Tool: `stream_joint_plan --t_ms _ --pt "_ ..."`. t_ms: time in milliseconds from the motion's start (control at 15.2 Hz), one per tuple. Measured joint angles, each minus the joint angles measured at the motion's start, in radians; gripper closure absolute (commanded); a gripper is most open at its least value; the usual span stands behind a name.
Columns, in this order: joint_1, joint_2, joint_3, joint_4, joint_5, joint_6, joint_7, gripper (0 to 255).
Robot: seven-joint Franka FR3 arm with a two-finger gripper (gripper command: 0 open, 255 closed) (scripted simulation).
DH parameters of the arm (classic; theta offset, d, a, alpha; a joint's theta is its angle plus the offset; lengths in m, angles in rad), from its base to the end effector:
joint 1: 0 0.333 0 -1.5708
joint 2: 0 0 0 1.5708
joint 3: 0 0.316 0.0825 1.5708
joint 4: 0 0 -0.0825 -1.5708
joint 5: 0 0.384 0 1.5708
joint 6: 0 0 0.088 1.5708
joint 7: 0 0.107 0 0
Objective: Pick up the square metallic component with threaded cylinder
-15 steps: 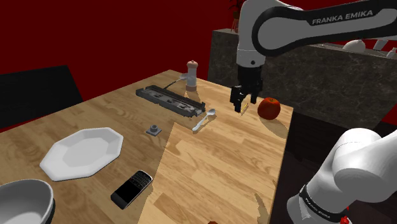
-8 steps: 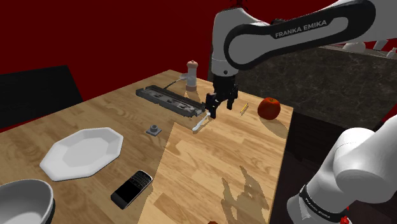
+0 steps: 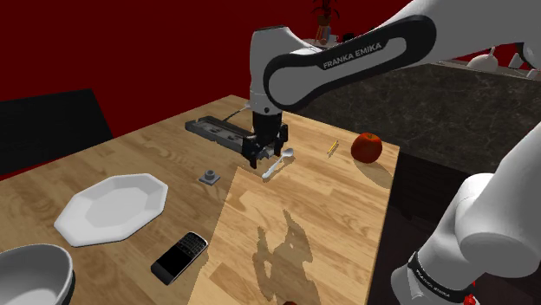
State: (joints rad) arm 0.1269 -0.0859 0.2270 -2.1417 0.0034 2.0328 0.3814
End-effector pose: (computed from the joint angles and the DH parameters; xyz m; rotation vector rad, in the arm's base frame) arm 0.4862 0.1816 0.4387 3.1169 -0.0469 -0.0275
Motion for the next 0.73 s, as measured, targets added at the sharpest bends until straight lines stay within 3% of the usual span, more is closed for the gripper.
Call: stream_joint_plan --t_ms 726 --pt "0.083 0.361 0.052 0.343 -0.109 0.088 0.119 0"
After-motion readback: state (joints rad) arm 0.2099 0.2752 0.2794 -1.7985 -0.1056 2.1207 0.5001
